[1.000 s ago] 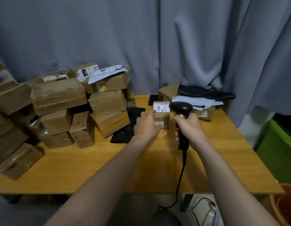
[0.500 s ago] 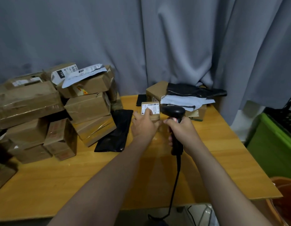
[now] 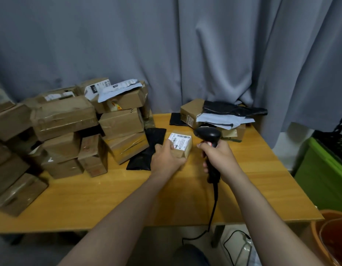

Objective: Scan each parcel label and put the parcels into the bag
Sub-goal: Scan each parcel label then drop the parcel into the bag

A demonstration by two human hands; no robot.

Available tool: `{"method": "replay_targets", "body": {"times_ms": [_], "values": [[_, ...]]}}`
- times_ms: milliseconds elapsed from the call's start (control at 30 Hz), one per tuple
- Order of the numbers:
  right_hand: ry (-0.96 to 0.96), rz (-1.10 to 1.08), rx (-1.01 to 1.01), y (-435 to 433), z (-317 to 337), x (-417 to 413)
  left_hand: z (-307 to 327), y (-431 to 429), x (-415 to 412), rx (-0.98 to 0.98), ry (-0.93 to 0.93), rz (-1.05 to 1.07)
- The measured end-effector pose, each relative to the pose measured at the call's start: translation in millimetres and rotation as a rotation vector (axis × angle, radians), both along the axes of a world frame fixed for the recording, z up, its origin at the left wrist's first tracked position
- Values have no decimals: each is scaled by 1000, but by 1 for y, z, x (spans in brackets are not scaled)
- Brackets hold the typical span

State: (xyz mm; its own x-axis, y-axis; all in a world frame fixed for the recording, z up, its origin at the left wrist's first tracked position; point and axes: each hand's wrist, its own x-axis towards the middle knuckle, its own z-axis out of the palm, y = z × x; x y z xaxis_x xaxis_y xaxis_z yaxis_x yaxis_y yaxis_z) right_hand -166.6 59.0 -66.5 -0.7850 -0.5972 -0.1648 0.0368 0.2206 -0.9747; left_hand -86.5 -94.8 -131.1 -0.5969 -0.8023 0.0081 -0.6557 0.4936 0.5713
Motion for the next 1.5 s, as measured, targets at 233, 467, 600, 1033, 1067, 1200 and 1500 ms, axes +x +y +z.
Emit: {"method": "replay_targets", "body": {"times_ms": [233,467,600,1033,1067,1200,1500], "values": [[35,52,-57,-9,11,68,16,21,114,152,264,150],[130,144,-185,-11,30,155,54,42,194,297,541,192],[244,104,-272,-7,38,185,74,50,232,308,574,152],[272,226,-296,12,49,226,78,59,307,591,805,71],[264,237,-315,12,50,228,77,58,309,545,803,105],[326,275,-371,14,50,238,81,50,324,342,718,175],[341,429,-198,16,50,251,70,21,354,130,591,447]]}}
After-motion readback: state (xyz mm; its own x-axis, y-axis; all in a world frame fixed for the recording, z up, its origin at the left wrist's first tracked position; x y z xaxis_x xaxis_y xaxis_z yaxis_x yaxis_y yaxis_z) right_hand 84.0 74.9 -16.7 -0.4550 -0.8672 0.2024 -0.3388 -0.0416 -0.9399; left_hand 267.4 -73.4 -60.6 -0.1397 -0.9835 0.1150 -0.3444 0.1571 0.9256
